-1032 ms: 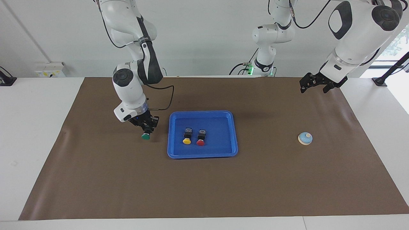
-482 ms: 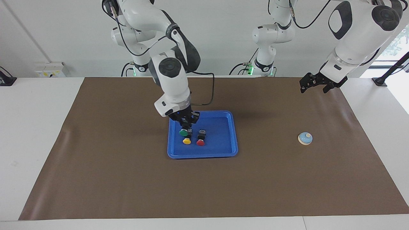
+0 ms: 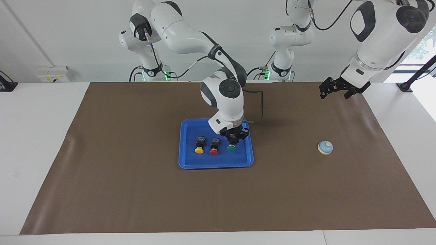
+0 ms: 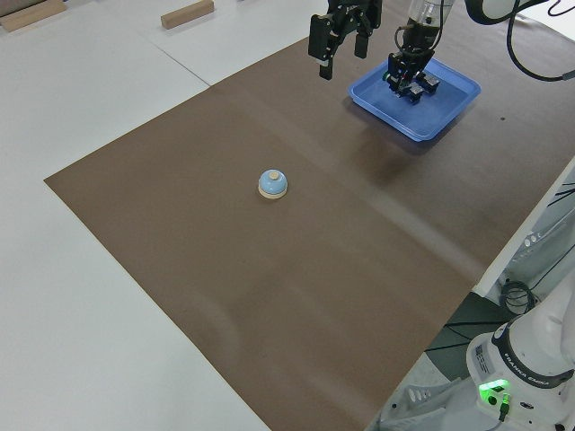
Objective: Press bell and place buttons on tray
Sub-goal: 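Place the green button in the tray beside the red one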
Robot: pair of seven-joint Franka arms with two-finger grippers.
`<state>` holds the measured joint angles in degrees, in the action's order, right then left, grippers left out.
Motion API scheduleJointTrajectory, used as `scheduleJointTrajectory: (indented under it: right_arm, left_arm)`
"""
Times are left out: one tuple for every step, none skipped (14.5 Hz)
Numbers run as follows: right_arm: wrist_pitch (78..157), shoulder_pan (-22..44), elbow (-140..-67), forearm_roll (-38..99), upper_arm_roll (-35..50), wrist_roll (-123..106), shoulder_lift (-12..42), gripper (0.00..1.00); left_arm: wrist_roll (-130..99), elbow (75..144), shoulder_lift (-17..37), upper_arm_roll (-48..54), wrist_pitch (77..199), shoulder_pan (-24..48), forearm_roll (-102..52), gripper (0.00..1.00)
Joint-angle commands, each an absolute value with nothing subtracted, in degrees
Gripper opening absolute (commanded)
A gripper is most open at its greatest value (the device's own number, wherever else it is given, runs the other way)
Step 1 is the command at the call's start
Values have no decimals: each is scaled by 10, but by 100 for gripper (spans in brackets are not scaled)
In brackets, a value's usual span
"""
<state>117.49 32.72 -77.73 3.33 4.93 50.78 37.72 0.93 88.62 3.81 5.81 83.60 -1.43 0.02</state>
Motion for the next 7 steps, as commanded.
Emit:
scheduleJointTrajectory:
  right_arm:
    - [1207,330,-815,30,48,517,373,31]
    - [1218,330,-830,29,48,518,371,67]
    - [1219,331,-838,26,47,517,369,100]
    - [1215,330,-840,19,47,517,368,100]
    - [1207,330,-837,16,47,517,367,100]
    - [1196,330,-833,16,45,517,364,100]
    - [1180,326,-831,15,43,517,352,100]
  left_arm:
    - [4,894,31,54,837,-11,0,100]
    - [4,894,31,54,837,-11,0,100]
    - [4,894,32,54,837,-11,0,100]
    - [4,894,31,54,837,-11,0,100]
    - [4,894,31,54,837,-11,0,100]
    - [4,894,32,54,837,-11,0,100]
    - [4,894,31,54,837,-11,0,100]
